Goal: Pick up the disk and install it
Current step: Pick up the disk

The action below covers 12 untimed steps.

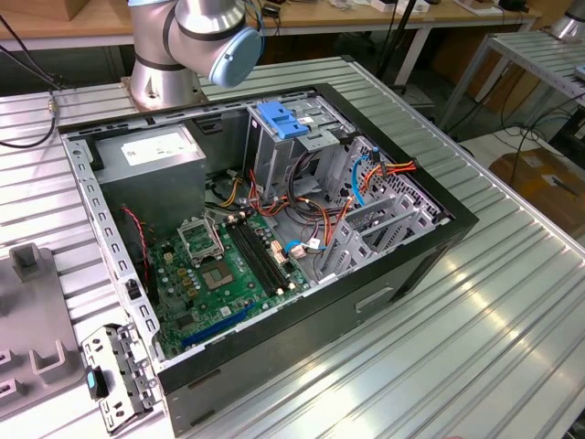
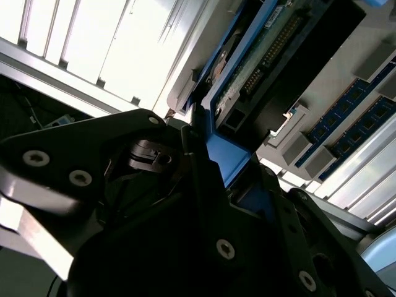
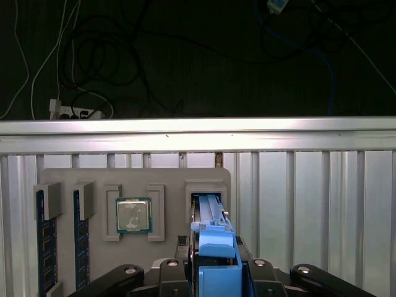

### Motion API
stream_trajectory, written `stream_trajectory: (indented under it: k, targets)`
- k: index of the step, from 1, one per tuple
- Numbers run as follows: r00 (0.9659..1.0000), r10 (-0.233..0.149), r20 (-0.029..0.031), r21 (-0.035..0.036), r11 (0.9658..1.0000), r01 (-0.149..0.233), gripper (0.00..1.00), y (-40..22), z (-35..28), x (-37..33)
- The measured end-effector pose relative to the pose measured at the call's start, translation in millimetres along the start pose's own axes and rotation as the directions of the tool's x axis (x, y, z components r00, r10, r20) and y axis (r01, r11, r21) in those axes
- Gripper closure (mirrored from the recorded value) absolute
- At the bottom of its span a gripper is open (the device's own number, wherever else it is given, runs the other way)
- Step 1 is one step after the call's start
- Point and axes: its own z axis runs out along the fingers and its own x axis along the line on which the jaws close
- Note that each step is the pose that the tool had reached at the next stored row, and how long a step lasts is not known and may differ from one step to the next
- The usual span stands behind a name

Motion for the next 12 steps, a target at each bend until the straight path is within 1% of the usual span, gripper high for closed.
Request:
stream_trajectory:
  k: [12]
  targets:
    - [1.0000,0.000,-0.0008,0.0000,1.0000,0.000,0.63,0.0,0.0,0.0]
